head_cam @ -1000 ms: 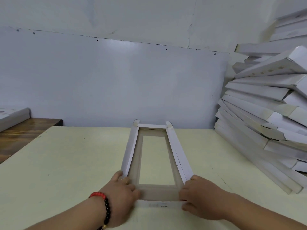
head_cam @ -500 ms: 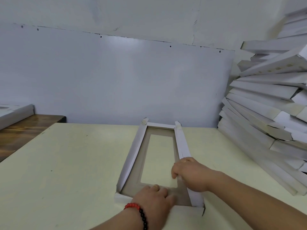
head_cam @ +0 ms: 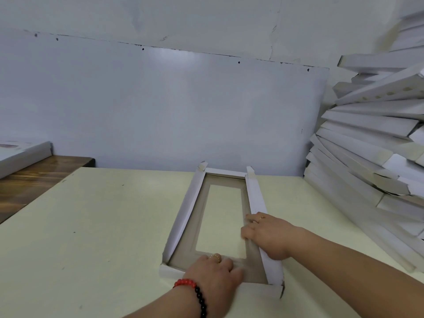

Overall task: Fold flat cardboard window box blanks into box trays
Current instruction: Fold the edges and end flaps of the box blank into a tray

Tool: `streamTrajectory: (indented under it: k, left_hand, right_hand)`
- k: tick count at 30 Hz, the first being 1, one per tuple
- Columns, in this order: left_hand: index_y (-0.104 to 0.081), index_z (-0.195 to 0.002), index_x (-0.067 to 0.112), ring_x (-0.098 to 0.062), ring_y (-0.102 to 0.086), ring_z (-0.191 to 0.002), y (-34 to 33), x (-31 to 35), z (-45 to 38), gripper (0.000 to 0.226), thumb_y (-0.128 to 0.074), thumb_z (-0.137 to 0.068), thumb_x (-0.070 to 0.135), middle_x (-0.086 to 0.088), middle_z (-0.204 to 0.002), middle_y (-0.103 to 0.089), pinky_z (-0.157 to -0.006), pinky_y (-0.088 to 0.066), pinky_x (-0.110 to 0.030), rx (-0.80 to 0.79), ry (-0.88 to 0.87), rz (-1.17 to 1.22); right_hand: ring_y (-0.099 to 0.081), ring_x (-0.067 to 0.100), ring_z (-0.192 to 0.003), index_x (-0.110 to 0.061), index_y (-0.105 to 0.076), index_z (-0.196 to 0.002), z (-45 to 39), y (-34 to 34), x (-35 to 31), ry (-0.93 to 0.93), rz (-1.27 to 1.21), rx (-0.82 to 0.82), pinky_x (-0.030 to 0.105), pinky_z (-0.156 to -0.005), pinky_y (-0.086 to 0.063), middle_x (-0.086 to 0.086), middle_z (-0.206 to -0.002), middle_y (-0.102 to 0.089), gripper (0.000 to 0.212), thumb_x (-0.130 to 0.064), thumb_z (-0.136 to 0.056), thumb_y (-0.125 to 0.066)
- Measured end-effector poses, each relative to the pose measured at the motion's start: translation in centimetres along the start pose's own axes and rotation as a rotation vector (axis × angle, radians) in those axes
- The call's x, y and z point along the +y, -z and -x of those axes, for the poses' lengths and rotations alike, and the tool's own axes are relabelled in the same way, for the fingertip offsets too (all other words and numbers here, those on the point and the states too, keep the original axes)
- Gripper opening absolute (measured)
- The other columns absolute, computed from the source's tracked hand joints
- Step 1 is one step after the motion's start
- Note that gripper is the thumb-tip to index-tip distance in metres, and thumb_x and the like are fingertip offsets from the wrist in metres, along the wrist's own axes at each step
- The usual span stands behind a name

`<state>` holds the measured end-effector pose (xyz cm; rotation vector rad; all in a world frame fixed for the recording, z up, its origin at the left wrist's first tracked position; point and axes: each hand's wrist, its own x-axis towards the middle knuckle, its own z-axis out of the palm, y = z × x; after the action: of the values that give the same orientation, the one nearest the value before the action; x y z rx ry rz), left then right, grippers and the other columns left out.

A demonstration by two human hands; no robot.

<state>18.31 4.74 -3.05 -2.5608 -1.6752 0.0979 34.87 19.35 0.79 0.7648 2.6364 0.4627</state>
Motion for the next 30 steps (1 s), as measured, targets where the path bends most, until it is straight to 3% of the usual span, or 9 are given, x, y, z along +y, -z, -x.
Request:
streamTrajectory:
  k: [3, 7, 12, 19, 25, 27, 30]
  left_hand:
    - [-0.042, -0.123, 0.013, -0.036, -0.044, -0.110, 0.1, 0.0, 0.0, 0.031, -0.039, -0.093, 0.015, -0.016, -0.121, -0.047, -0.088, -0.035, -0.045, -0.005, 0.005, 0.001]
    - [-0.043, -0.123, 0.013, -0.036, -0.044, -0.111, 0.2, 0.0, 0.0, 0.030, -0.040, -0.093, 0.016, -0.016, -0.122, -0.047, -0.088, -0.035, -0.045, -0.017, 0.017, 0.011]
    - [-0.044, -0.122, 0.013, -0.035, -0.044, -0.112, 0.2, 0.1, 0.1, 0.030, -0.039, -0.093, 0.015, -0.016, -0.122, -0.047, -0.086, -0.034, -0.044, -0.011, 0.033, 0.017]
    - [-0.044, -0.122, 0.016, -0.035, -0.044, -0.111, 0.1, 0.2, 0.2, 0.030, -0.038, -0.093, 0.016, -0.014, -0.121, -0.047, -0.089, -0.034, -0.045, 0.003, 0.054, 0.002]
    - [-0.043, -0.121, 0.017, -0.035, -0.044, -0.111, -0.1, 0.4, 0.3, 0.029, -0.038, -0.093, 0.017, -0.012, -0.121, -0.047, -0.088, -0.034, -0.045, 0.024, 0.073, -0.008]
    - [-0.043, -0.121, 0.018, -0.034, -0.045, -0.111, -0.2, 0.3, 0.3, 0.028, -0.037, -0.093, 0.018, -0.011, -0.120, -0.048, -0.088, -0.034, -0.045, 0.033, 0.075, -0.004]
    - [-0.044, -0.119, 0.018, -0.033, -0.045, -0.109, -0.4, 0.3, 0.4, 0.027, -0.035, -0.093, 0.019, -0.011, -0.119, -0.048, -0.087, -0.035, -0.044, 0.053, 0.069, 0.002]
  right_hand:
    - [-0.013, 0.026, -0.146, -0.016, -0.029, -0.143, -0.7, 0.0, 0.1, -0.062, 0.040, -0.026, 0.035, -0.116, -0.015, 0.009, -0.149, -0.036, 0.065, 0.005, -0.084, -0.045]
    - [-0.036, 0.029, -0.125, -0.008, -0.040, -0.131, -1.4, 0.1, 0.2, -0.085, 0.131, 0.015, 0.034, -0.105, -0.026, 0.013, -0.130, -0.048, 0.046, 0.000, -0.086, -0.047]
    - [-0.042, 0.028, -0.117, -0.007, -0.046, -0.122, -1.1, 0.0, 1.2, -0.111, 0.164, -0.031, 0.033, -0.099, -0.030, 0.013, -0.120, -0.055, 0.036, -0.003, -0.086, -0.046]
    - [-0.044, 0.028, -0.109, -0.011, -0.064, -0.103, 0.0, 1.2, 0.3, 0.065, 0.221, -0.013, 0.035, -0.101, -0.030, 0.009, -0.108, -0.058, 0.026, -0.004, -0.084, -0.047]
    - [-0.046, 0.029, -0.100, -0.016, -0.066, -0.087, 3.3, 2.4, -2.4, 0.241, 0.161, -0.036, 0.035, -0.103, -0.028, 0.007, -0.096, -0.059, 0.023, -0.003, -0.077, -0.050]
    - [-0.046, 0.027, -0.100, -0.016, -0.064, -0.087, 4.7, 2.4, -3.0, 0.280, 0.105, -0.025, 0.035, -0.103, -0.030, 0.005, -0.095, -0.059, 0.020, -0.005, -0.079, -0.049]
    - [-0.040, 0.021, -0.110, -0.019, -0.065, -0.100, 6.7, 2.5, -3.0, 0.259, -0.056, -0.003, 0.025, -0.105, -0.023, 0.000, -0.105, -0.056, 0.032, -0.003, -0.080, -0.047]
